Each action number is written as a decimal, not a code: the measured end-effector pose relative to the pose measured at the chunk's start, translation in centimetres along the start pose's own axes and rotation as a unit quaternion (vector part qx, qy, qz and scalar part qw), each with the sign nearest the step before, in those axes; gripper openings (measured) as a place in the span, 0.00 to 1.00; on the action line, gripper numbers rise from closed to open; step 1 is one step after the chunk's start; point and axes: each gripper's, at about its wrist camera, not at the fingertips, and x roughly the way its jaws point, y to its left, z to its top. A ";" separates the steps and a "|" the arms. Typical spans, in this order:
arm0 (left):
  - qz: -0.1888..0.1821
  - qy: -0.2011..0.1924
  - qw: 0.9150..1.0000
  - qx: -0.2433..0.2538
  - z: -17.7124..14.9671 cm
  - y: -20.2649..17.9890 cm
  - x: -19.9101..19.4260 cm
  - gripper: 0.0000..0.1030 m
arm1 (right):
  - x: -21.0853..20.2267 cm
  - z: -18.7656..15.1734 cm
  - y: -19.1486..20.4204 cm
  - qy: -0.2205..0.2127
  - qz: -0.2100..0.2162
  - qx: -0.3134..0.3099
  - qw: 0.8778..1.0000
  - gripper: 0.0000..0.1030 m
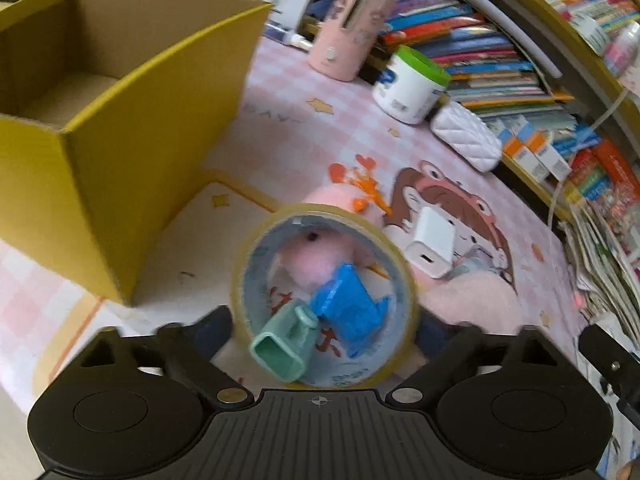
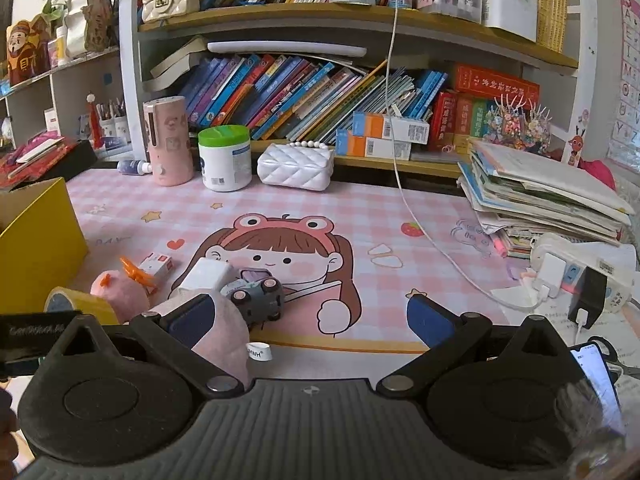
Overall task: Organize objects
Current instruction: 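Grasp the clear tape roll with the left tool while the right tool approaches the mint-green clip, then grasp the mint-green clip with the right tool while the left tool lifts the tape roll, then carry the tape roll in the left tool and the clip in the right tool toward the yellow box, then lower the tape roll and clip into the yellow box and open both tools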
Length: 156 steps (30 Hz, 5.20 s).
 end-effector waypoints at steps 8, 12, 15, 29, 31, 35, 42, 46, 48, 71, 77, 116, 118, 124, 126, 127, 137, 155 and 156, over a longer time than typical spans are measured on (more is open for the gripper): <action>-0.023 -0.060 0.997 0.032 0.0 -1.5 -4.0 0.82 | -0.1 0.0 0.3 0.000 0.004 0.004 1.000 1.00; -0.018 -0.074 0.996 0.054 -0.4 -1.9 -5.6 0.82 | 0.1 -0.2 0.8 0.009 0.010 0.004 1.000 1.00; -0.011 -0.082 0.995 0.057 -0.8 -1.4 -6.8 0.82 | 0.0 -0.3 1.5 0.012 0.023 -0.001 1.000 1.00; 0.087 -0.081 0.993 -0.003 -4.9 4.8 -12.5 0.82 | -0.8 -1.5 7.6 0.032 0.100 -0.042 0.994 0.70; 0.104 -0.083 0.991 -0.018 -5.4 5.9 -13.1 0.82 | -0.8 -1.7 8.8 0.043 0.128 -0.053 0.990 0.57; 0.130 -0.085 0.987 -0.046 -6.1 7.6 -14.3 0.82 | 0.0 -3.0 11.6 0.078 0.182 -0.087 0.976 0.40; 0.153 -0.094 0.982 -0.063 -6.6 8.7 -15.6 0.82 | 2.4 -4.0 14.0 0.120 0.194 -0.093 0.969 0.33; 0.158 -0.098 0.980 -0.065 -6.7 9.2 -16.1 0.82 | 3.5 -4.4 14.8 0.134 0.196 -0.100 0.966 0.25; 0.158 -0.100 0.980 -0.061 -6.6 9.2 -16.3 0.82 | 3.9 -4.8 15.0 0.146 0.195 -0.097 0.965 0.23; 0.027 -0.102 0.994 0.008 -4.5 15.4 -19.2 0.82 | -7.6 -4.7 18.0 0.085 0.154 -0.047 0.983 0.23; 0.007 -0.086 0.996 0.032 -5.4 18.3 -21.0 0.82 | -11.9 -7.2 21.0 0.081 0.150 -0.048 0.984 0.23; -0.006 -0.126 0.992 0.026 -6.0 27.6 -27.7 0.82 | -18.0 -9.9 32.8 0.081 0.172 -0.080 0.979 0.23; -0.005 -0.129 0.991 0.026 -5.7 27.7 -27.6 0.82 | -17.7 -9.6 33.0 0.081 0.172 -0.081 0.978 0.23; -0.004 -0.134 0.990 0.030 -4.6 27.4 -26.8 0.82 | -16.5 -8.9 33.4 0.081 0.175 -0.084 0.978 0.23; -0.003 -0.137 0.990 0.034 -4.1 27.1 -26.6 0.82 | -15.9 -8.5 33.3 0.081 0.176 -0.082 0.978 0.23; -0.003 -0.140 0.989 0.036 -3.7 26.9 -26.4 0.82 | -15.5 -8.3 33.3 0.080 0.177 -0.080 0.978 0.23; -0.008 -0.166 0.985 0.055 1.0 24.2 -23.9 0.82 | -11.8 -4.1 32.8 0.059 0.186 -0.070 0.978 0.23; 0.019 -0.190 0.976 0.103 9.2 17.8 -16.8 0.82 | -3.1 5.9 31.0 -0.022 0.205 -0.087 0.975 0.23; 0.024 -0.187 0.976 0.105 9.4 17.6 -16.4 0.82 | -2.3 6.1 31.1 -0.018 0.206 -0.092 0.974 0.23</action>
